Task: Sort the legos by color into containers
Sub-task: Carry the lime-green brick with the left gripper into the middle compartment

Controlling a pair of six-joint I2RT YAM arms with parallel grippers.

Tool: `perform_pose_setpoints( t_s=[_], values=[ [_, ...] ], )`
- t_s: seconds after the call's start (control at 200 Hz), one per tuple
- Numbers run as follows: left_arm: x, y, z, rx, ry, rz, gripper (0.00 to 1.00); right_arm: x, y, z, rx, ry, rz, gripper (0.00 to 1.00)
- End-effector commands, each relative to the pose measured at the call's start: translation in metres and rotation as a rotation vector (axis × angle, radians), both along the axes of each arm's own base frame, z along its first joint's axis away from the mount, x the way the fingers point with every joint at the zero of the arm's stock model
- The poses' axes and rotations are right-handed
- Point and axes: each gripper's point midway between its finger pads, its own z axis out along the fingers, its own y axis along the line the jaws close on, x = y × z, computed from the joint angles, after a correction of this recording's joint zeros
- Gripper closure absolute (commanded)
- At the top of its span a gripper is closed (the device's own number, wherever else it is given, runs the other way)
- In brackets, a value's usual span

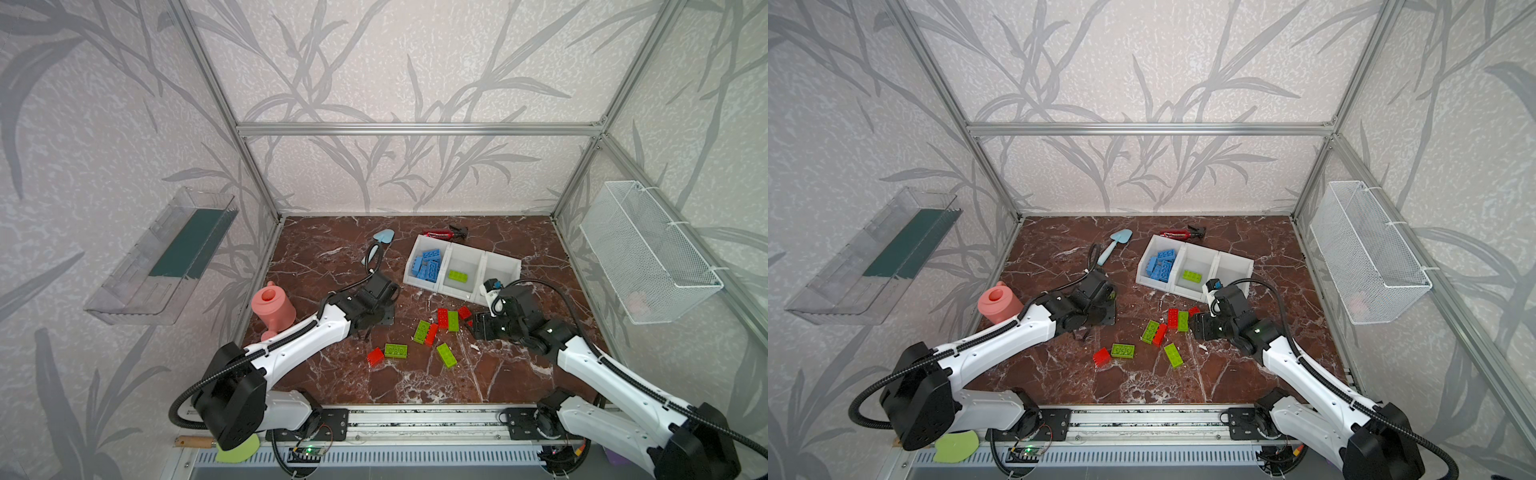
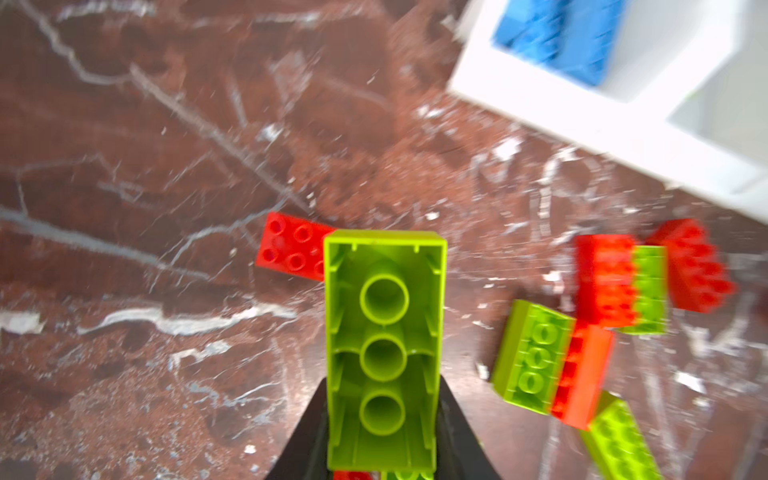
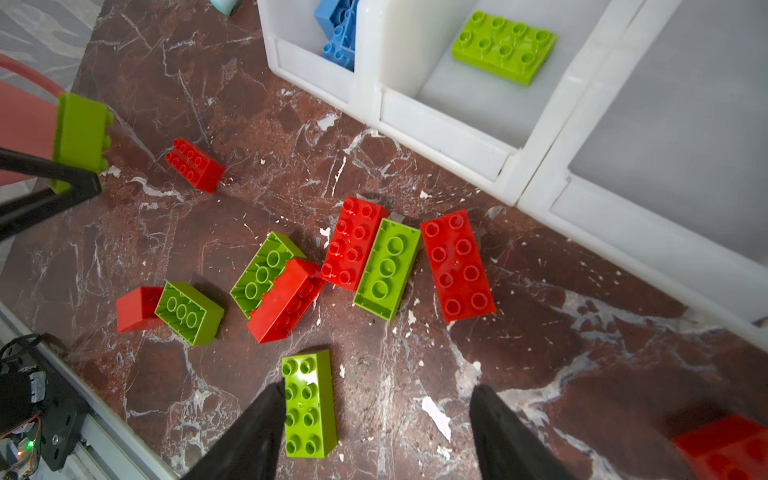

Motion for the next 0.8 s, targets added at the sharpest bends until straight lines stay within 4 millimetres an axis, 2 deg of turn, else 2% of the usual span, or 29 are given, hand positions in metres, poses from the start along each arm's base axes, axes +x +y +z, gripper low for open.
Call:
perform_pose_setpoints(
  t_s=[0.0,0.3,0.475,0.615,0.795],
  values=[
    [0.004,-0.020,0.021,-0.001,-0.027,-0.075,0.68,-0.007,0.002,0.008,0.051,-0.017,0.006,0.29],
    [0.040,-0.103,0.046,-0.036,-0.050,-0.231,0.68,-0.033,-0.002,-0.005,0.130,0.013,0.003,0.29],
    [0.063,-0.151,0.050,-0.080,-0.041,-0.299,0.69,-0.046,-0.002,-0.014,0.164,0.042,0.009,0.29],
    [0.078,-0.183,0.041,-0.081,-0.008,-0.345,0.69,-0.053,-0.003,-0.024,0.186,0.064,0.003,0.29],
    [0.097,-0.210,0.024,-0.080,0.016,-0.371,0.69,-0.057,-0.005,-0.033,0.174,0.070,0.006,0.30]
  ],
)
